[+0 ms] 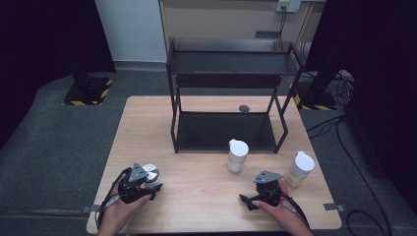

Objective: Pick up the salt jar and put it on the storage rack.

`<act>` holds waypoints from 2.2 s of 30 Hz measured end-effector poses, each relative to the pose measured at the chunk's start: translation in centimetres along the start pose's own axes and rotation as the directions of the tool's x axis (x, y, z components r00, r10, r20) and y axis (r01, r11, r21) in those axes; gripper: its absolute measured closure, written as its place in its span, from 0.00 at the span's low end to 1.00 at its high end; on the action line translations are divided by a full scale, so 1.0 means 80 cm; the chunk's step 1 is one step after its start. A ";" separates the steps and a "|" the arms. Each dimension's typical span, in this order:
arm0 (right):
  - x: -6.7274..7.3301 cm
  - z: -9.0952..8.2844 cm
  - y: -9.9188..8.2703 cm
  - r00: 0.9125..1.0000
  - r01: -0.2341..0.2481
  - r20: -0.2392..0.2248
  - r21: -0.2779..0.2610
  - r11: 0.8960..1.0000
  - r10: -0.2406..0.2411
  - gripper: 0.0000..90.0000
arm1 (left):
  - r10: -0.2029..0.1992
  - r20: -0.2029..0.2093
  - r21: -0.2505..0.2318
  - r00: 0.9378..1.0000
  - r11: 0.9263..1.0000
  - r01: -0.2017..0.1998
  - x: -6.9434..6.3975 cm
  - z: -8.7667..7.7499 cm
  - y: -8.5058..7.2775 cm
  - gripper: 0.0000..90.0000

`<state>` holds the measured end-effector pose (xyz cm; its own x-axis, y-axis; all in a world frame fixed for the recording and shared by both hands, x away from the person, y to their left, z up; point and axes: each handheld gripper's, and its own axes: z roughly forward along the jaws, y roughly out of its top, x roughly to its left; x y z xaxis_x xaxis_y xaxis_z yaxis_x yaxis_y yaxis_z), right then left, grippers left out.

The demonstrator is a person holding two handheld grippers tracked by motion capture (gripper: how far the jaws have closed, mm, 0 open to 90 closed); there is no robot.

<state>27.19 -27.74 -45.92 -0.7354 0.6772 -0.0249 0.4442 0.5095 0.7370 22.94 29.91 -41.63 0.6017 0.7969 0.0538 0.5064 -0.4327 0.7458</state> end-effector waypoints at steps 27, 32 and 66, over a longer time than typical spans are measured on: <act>0.000 0.000 0.000 1.000 0.001 0.000 0.001 1.000 -0.001 0.01 | -0.060 -0.046 -0.018 0.997 0.998 0.059 -0.035 -0.005 0.032 0.33; 0.000 0.000 0.000 1.000 0.001 0.000 0.001 1.000 -0.001 0.01 | -0.039 -0.050 -0.019 0.998 0.999 0.038 -0.046 0.004 0.046 0.33; 0.000 0.000 0.000 1.000 0.002 -0.001 0.001 1.000 -0.002 0.01 | 0.030 0.000 -0.004 1.000 1.000 -0.030 -0.075 0.088 0.129 0.33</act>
<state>27.19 -27.75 -45.92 -0.7364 0.6761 -0.0257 0.4435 0.5110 0.7363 28.85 17.69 -38.94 0.6167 0.7835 0.0758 0.4859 -0.4546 0.7465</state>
